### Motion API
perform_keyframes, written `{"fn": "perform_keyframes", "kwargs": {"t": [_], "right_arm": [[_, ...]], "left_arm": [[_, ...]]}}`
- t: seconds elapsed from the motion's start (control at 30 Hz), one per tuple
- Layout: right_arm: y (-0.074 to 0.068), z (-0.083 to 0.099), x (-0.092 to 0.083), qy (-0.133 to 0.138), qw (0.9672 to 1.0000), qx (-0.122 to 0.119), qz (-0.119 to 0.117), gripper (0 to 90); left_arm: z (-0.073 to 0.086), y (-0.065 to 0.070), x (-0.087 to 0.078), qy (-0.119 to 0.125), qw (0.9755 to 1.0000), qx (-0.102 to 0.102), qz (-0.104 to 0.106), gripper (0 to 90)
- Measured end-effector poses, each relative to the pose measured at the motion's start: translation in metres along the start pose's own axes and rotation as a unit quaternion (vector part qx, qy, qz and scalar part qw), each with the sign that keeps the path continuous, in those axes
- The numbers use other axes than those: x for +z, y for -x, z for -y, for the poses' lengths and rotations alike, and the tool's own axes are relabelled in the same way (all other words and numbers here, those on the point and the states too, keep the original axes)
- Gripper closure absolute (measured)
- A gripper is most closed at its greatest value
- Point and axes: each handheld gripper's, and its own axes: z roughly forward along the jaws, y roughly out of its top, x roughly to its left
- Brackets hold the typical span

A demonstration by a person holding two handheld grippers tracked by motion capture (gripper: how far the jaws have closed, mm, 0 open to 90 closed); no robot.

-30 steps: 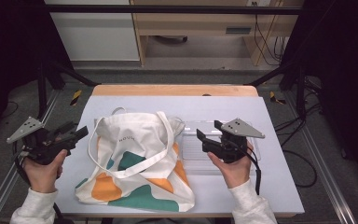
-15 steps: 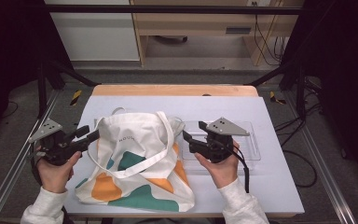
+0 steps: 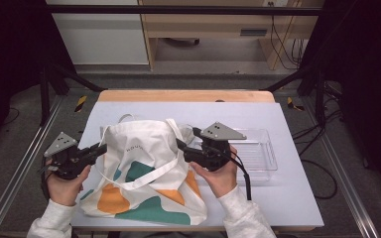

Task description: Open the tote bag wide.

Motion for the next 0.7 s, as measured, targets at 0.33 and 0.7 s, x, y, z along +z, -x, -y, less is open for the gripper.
{"fn": "perform_keyframes", "kwargs": {"t": [0.33,0.7], "right_arm": [[-0.018,0.003,0.027,-0.032,0.9990,-0.009,-0.030,43.1],[-0.020,0.010,0.038,-0.060,0.9977,-0.009,-0.031,69.6]], "left_arm": [[0.005,0.002,0.004,-0.007,0.9999,0.005,0.006,83.5],[0.000,0.004,-0.002,0.019,0.9998,0.001,0.007,64.1]]}}
